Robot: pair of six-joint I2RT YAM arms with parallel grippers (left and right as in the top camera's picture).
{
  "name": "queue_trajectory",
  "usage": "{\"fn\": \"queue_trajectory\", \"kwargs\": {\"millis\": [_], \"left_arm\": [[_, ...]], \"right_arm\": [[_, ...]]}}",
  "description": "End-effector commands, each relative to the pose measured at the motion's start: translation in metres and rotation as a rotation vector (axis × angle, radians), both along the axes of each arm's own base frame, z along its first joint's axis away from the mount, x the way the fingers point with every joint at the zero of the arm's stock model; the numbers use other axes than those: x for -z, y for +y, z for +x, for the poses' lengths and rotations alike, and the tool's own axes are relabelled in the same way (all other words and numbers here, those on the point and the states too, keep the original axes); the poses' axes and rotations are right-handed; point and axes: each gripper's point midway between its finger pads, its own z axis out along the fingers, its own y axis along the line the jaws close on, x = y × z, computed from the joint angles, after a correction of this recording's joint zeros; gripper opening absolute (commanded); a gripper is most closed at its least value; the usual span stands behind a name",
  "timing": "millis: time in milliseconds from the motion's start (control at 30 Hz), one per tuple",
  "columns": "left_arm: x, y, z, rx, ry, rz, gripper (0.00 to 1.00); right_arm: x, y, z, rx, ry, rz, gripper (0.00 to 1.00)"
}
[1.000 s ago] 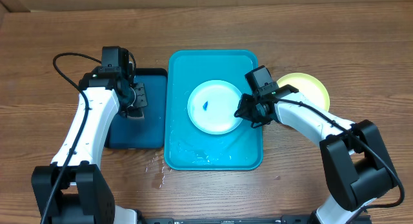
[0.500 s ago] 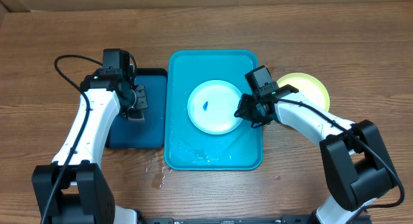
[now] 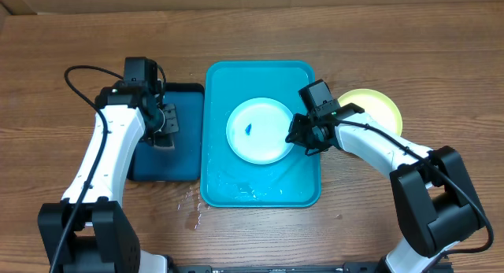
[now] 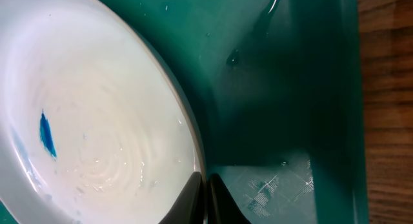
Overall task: Clean dirty plates on tray and stack at the side
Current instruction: 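Lift the sponge and squeeze it over the water tray, left gripper, then carry the sponge right with the left gripper onto the light-blue plate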
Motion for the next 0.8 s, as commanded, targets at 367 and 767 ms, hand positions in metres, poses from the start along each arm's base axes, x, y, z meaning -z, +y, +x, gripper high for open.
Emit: {"fn": "queue_trajectory", "kwargs": {"millis": [367,767], "left_arm": [[-0.038,-0.008,0.034,0.063,-0.119,-0.010,0.04],[-0.057,-0.141,0.029,0.355,-0.147,-0.408,0.04]], "right_arm": [[-0.011,0.001,0.006,0.007,-0.028,0.008,0.04],[-0.012,0.003,0.006,-0.026,-0.037,0.013,0.04]]}}
